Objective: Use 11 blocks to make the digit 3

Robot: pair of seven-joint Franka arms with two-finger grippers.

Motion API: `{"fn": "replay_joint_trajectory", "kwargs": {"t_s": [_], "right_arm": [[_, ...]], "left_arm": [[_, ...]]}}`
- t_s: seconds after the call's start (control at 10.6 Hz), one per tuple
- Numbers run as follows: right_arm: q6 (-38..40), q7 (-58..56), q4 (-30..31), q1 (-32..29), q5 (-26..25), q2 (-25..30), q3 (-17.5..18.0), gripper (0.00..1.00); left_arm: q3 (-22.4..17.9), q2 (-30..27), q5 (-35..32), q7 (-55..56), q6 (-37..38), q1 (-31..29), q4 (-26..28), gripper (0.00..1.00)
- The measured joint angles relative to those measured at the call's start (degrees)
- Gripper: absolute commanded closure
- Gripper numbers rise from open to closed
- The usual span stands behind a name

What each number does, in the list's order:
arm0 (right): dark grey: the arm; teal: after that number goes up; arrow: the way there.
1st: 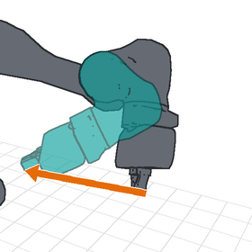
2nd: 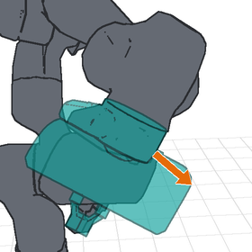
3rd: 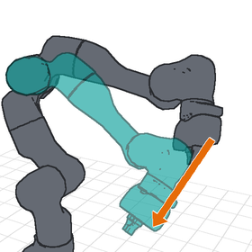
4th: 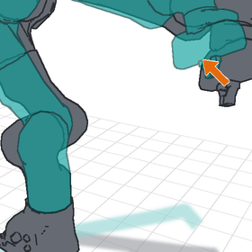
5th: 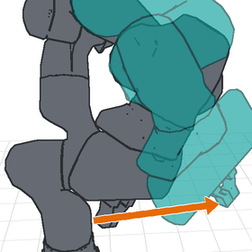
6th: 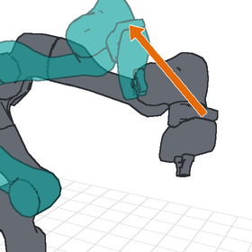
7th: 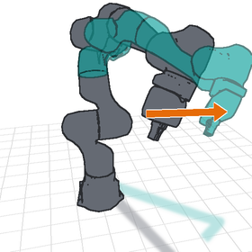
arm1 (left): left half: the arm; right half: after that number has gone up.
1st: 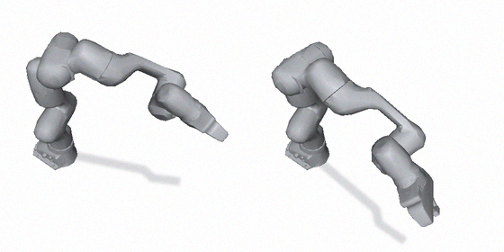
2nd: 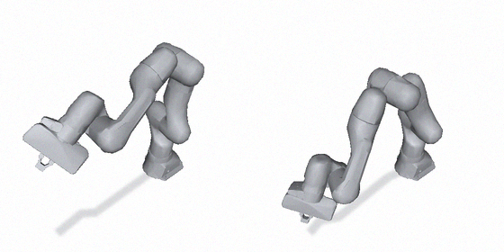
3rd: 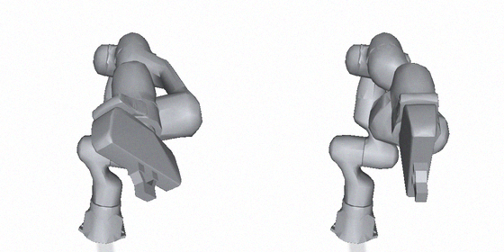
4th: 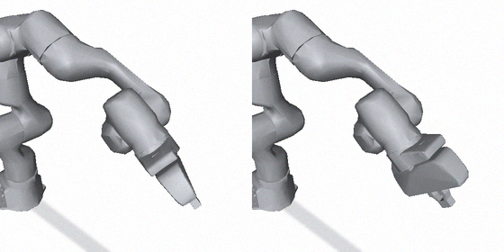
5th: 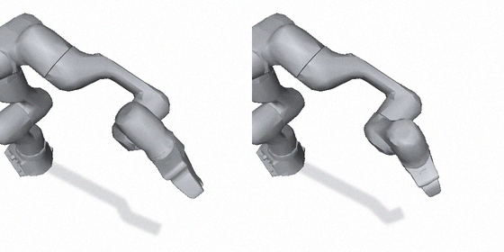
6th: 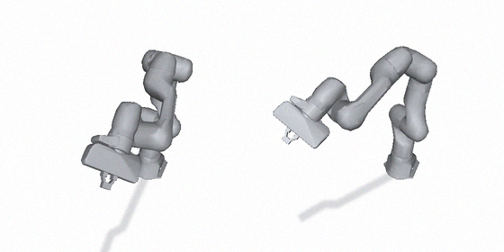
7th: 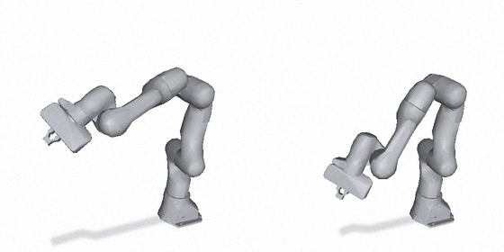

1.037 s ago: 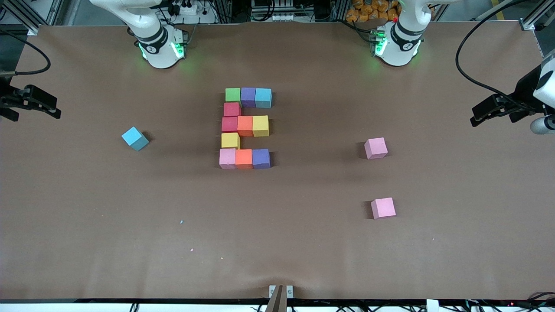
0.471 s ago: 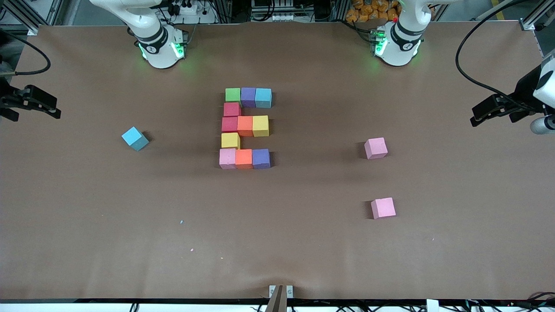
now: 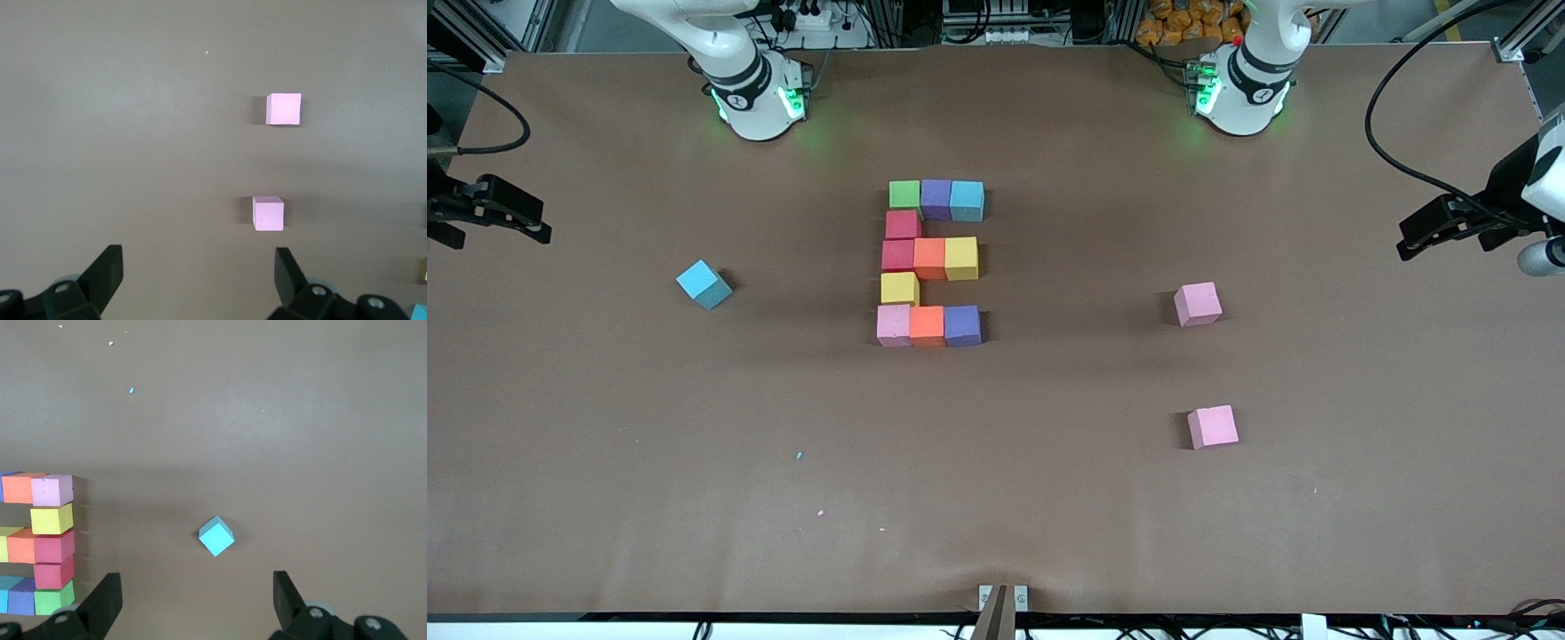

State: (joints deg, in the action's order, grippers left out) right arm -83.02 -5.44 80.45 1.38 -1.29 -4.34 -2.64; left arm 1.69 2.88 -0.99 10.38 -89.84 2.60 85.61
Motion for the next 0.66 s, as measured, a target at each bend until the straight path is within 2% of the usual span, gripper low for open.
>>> {"fn": "replay_joint_trajectory", "kwargs": {"t_s": [0.66], "right_arm": [[-0.01,-0.18,0.00,0.00,1.84,0.00,0.00,0.00]], "left_arm": [[0.01,0.00,0.00,0.00,0.00,0.00,0.00,0.00]]}}
